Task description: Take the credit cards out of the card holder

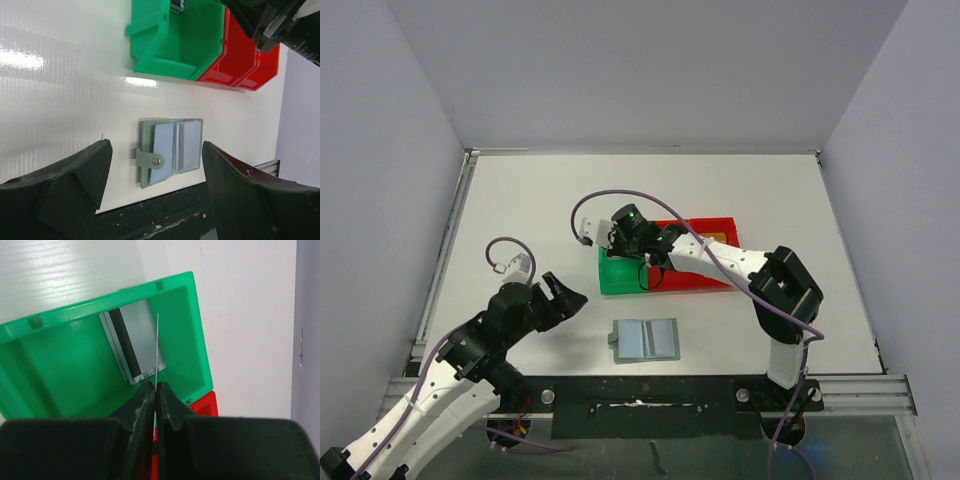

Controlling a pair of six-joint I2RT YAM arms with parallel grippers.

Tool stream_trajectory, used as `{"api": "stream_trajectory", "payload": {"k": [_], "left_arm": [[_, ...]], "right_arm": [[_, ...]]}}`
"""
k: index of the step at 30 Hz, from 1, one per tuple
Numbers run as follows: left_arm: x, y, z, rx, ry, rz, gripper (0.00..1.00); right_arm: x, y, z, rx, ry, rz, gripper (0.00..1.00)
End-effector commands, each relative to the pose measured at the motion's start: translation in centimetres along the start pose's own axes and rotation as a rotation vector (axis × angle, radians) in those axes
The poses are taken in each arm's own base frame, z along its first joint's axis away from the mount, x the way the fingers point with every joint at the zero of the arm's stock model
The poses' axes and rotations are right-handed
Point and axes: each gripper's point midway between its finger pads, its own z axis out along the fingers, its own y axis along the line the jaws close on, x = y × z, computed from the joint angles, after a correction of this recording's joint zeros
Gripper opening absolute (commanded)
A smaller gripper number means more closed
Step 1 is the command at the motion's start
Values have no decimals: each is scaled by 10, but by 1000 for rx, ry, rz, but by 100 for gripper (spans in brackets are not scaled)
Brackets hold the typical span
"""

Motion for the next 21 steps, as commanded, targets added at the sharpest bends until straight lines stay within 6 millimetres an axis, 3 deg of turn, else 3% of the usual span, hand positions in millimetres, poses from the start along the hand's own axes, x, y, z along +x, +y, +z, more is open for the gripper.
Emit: {"api": "stream_trajectory", "payload": {"k": [1,11,21], "left_arm": [[-18,-17,-10,40,-55,2,73],[-30,-18,-25,26,-103,-5,73],[-45,-12,-36,-34,-155,26,73]], "right_arm": [[-14,-29,1,49,-20,-110,0],[-10,-40,32,104,8,-200,0],[5,-33,54,81,43,-250,4]]}}
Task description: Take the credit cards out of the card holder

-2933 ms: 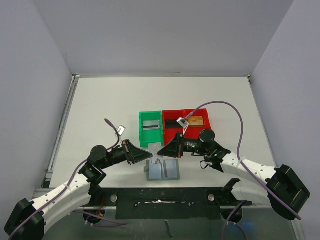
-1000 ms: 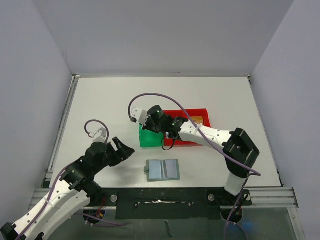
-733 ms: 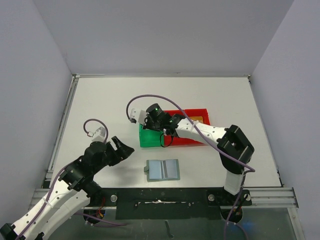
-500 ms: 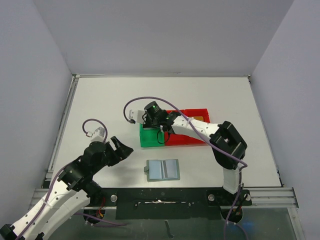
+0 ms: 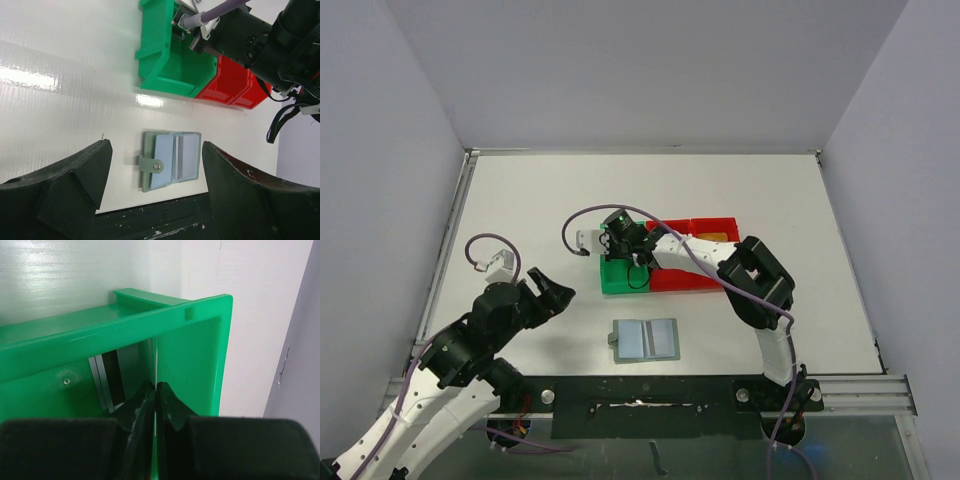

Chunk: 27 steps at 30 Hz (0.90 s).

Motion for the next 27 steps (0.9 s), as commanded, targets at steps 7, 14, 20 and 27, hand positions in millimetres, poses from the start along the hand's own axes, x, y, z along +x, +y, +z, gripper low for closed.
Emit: {"api": "stream_trajectory", "payload": {"k": [7,14,20,27], "left_arm": [[-18,-7,-12,16,-67,-13,73],[-18,-11,-12,34,-61,-11,73],[-13,-11,-10,42,-42,-19,73],[-13,-16,-12,61,-31,17,73]], "right_arm": [[-7,-24,4,58,-14,-36,11],[-18,-23,-8,22,-73,-4,26],[-23,-18,-16,-30,-116,39,34],[-23,-27,-24,-91,-155,150,35]]}}
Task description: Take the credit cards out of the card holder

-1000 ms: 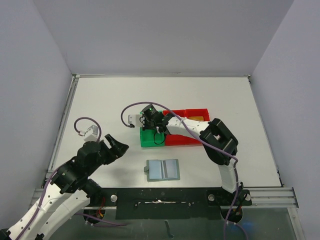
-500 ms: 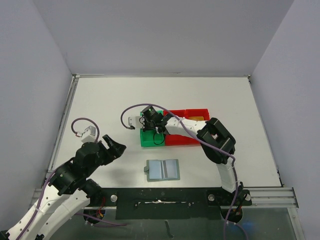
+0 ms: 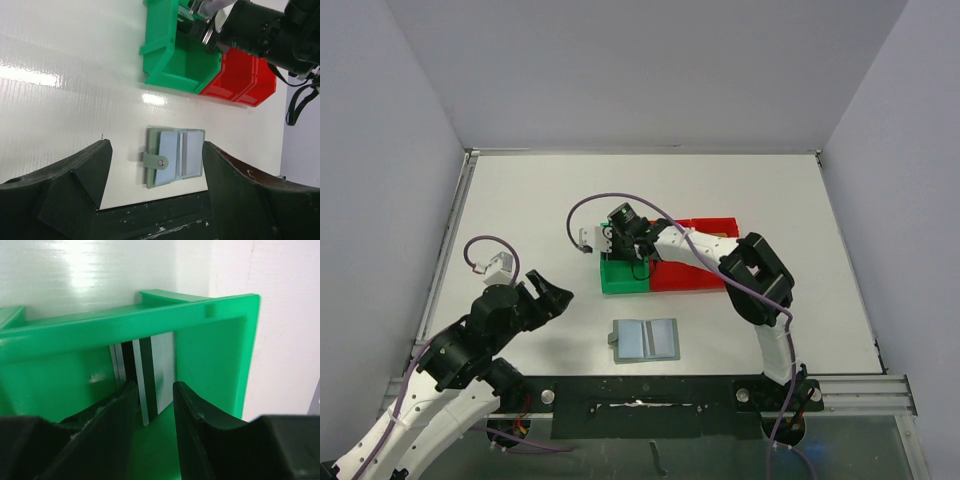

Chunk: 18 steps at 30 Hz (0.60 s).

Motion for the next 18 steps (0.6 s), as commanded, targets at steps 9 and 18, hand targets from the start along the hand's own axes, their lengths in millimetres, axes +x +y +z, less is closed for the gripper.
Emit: {"api": "stream_trajectory", "payload": {"k": [9,18], "left_arm": [[2,-26,5,97,33,-7,73],[21,-20,18,95,98,-10,73]], "right_arm": [[-56,-50,-74,84,-310,190,42],[-59,-67,-137,190,-517,576,38]]}}
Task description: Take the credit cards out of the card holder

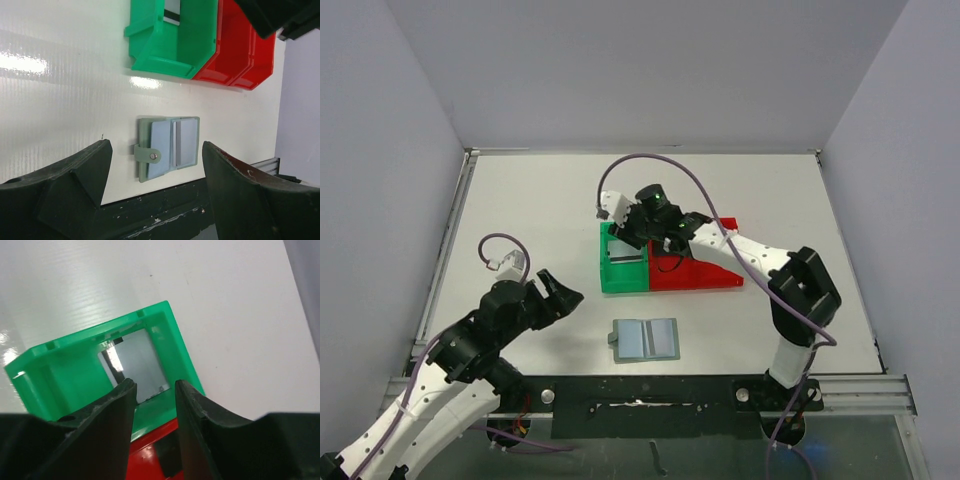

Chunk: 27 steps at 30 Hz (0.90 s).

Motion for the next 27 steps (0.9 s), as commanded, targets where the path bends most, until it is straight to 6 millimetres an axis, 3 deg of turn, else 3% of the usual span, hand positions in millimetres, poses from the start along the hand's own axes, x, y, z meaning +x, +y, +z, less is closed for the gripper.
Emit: {"api": "stream_trajectory", "payload": {"k": [1,4,6,9,12,14,20,27], "left_arm": [[8,-8,12,53,31,-16,73],[13,-7,16,55,47,-25,73],[11,-7,17,53,35,-34,73],[6,-3,17,26,6,-55,73],[4,7,15,-19,-14,-76,73],[2,9,12,-29,-26,-93,73],[-6,13,0,-37,-68,-112,73],[-8,15,-7,-36,-76,-115,73]], "right_arm": [[-45,-21,-62,122,-271,311,39],[-51,-17,-90,155,-362,511,48],[-53,-14,-95,142,-369,677,44],[-51,6,-79,26,-228,816,34],[-33,24,-50,32,-48,921,18],[-17,34,-30,65,42,950,16],[11,49,-2,194,241,963,13],[33,44,20,301,348,947,10]]}}
